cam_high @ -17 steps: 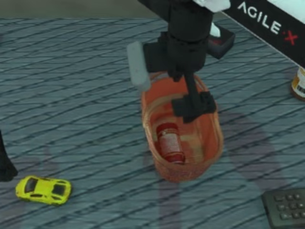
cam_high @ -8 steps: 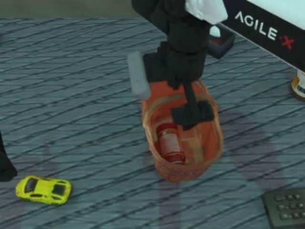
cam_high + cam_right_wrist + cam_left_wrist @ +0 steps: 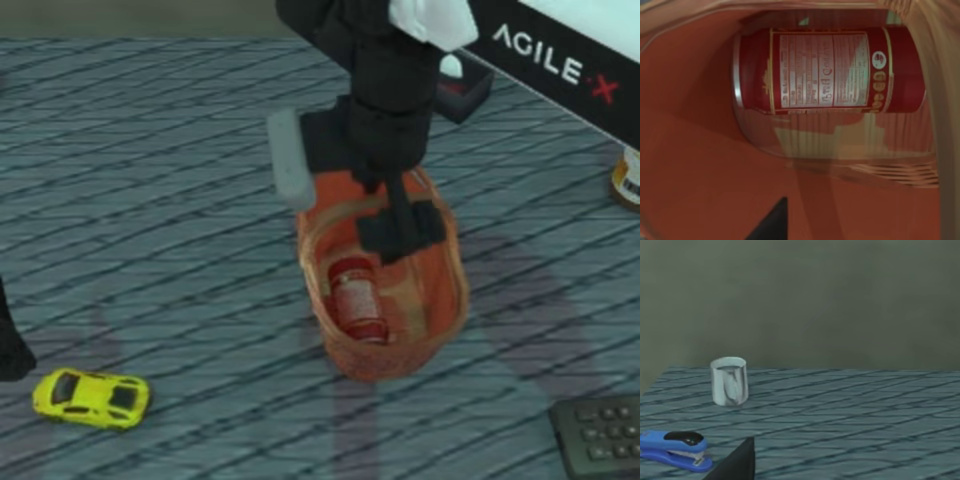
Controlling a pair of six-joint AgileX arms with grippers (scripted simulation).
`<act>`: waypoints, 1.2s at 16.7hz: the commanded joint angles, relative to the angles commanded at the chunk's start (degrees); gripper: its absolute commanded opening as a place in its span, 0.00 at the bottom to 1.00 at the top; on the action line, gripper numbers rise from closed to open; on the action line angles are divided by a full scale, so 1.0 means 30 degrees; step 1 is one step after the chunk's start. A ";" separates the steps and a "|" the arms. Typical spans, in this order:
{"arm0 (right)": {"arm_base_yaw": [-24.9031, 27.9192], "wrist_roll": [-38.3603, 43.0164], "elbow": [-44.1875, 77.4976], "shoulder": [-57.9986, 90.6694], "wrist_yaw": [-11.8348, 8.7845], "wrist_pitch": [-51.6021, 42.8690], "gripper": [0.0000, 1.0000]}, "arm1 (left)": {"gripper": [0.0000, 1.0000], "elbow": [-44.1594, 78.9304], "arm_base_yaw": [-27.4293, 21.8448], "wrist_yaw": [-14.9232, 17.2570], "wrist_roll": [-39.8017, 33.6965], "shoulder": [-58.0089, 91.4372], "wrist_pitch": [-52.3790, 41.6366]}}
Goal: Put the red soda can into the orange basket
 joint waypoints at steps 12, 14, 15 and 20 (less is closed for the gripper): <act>0.0000 0.0000 0.0000 0.0000 0.0000 0.0000 0.00 | 1.00 0.0000 0.0000 0.0000 0.0000 0.0000 0.0000; 0.0000 0.0000 0.0000 0.0000 0.0000 0.0000 0.00 | 1.00 0.0000 0.0000 0.0000 0.0000 0.0000 0.0000; 0.0000 0.0000 0.0000 0.0000 0.0000 0.0000 0.00 | 1.00 0.0000 0.0000 0.0000 0.0000 0.0000 0.0000; 0.0000 0.0000 0.0000 0.0000 0.0000 0.0000 0.00 | 1.00 0.0000 0.0000 0.0000 0.0000 0.0000 0.0000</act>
